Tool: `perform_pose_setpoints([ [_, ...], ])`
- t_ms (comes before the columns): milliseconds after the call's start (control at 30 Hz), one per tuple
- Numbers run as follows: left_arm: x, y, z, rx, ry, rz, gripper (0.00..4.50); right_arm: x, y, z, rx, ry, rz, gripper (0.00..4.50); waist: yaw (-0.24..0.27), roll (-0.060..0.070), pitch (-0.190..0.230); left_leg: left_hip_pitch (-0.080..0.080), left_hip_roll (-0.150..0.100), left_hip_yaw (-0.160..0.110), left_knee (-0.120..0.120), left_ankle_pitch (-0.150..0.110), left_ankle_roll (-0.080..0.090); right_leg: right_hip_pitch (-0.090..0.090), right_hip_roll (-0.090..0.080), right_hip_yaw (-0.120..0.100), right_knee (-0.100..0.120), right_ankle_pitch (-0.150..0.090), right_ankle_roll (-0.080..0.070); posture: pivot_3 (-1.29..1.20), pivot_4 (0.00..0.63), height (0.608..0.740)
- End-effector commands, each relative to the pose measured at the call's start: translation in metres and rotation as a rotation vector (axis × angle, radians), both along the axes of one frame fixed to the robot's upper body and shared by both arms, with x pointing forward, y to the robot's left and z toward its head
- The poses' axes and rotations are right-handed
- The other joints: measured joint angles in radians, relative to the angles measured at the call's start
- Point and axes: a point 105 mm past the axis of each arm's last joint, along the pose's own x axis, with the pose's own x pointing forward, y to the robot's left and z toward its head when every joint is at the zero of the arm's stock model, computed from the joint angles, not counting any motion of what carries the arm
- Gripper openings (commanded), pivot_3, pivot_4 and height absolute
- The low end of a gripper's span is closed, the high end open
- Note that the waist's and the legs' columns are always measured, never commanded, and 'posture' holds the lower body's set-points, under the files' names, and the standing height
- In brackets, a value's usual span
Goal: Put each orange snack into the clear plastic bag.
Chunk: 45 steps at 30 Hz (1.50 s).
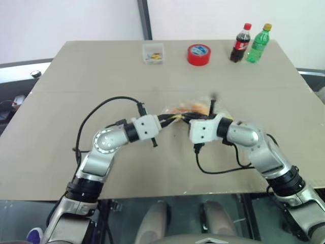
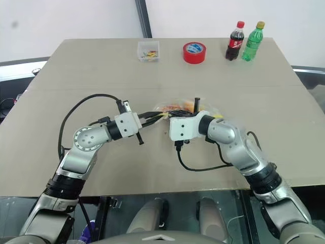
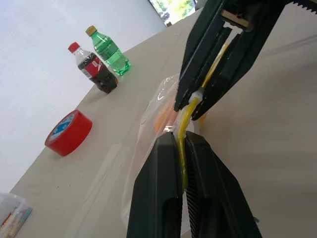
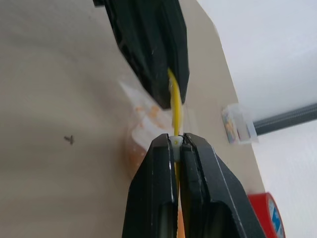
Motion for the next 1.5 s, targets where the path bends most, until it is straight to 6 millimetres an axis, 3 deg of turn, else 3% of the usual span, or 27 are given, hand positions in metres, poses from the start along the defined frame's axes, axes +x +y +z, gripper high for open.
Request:
perform_pose_setpoints([
  [33,0.002,0.013,0.030,-0.069,-0.088,0.048,0.00,0.019,-0.044,0.007,0.005,-0.011,-0.207,0.05,0.000,0.000,0.000,0.000,0.000,0.000,0.000,0.000,0.000,0.000,0.000,0.000,0.000,0.000,0.000,0.00,0.150,0.740],
  [500,0.002,0.021,0.021,-0.066,-0.065,0.075,0.00,0.035,-0.128,0.003,-0.020,-0.002,-0.517,0.05,-0.001,0.000,0.000,0.000,0.000,0.000,-0.001,0.000,0.000,0.000,0.000,0.000,0.000,0.000,0.000,0.00,0.150,0.740],
  [700,0.002,0.026,0.021,-0.071,-0.061,0.083,0.00,0.037,-0.149,0.006,-0.024,-0.007,-0.599,0.05,-0.001,0.000,0.000,0.000,0.000,0.000,-0.001,0.000,0.000,0.000,0.000,0.000,0.000,0.000,0.000,0.00,0.150,0.740],
  [967,0.003,0.029,0.022,-0.078,-0.060,0.087,0.00,0.041,-0.163,0.009,-0.038,-0.022,-0.651,0.05,-0.001,0.000,0.000,0.000,0.000,0.000,-0.001,0.000,0.000,0.000,0.000,0.000,0.000,0.000,0.000,0.00,0.150,0.740],
  [1200,0.007,0.031,0.030,-0.112,-0.063,0.095,0.00,0.043,-0.164,0.019,-0.033,-0.037,-0.636,0.05,-0.001,0.000,0.000,0.000,0.000,0.000,-0.001,0.000,0.000,0.000,0.000,0.000,-0.001,0.000,0.000,0.00,0.150,0.740],
  [1367,0.020,0.036,0.057,-0.223,-0.030,0.106,0.00,0.041,-0.139,0.060,0.190,0.029,-0.525,0.05,-0.003,-0.001,0.003,0.000,0.000,0.000,-0.001,0.000,0.000,0.000,0.000,0.000,-0.001,0.000,0.000,0.00,0.150,0.740],
  [1500,0.048,0.040,0.076,-0.232,-0.027,0.127,0.00,0.061,-0.142,0.097,0.246,-0.092,-0.546,0.05,-0.003,-0.001,0.005,0.000,0.000,-0.001,-0.001,0.000,0.000,0.000,0.000,-0.001,0.000,0.000,0.000,0.00,0.150,0.740],
])
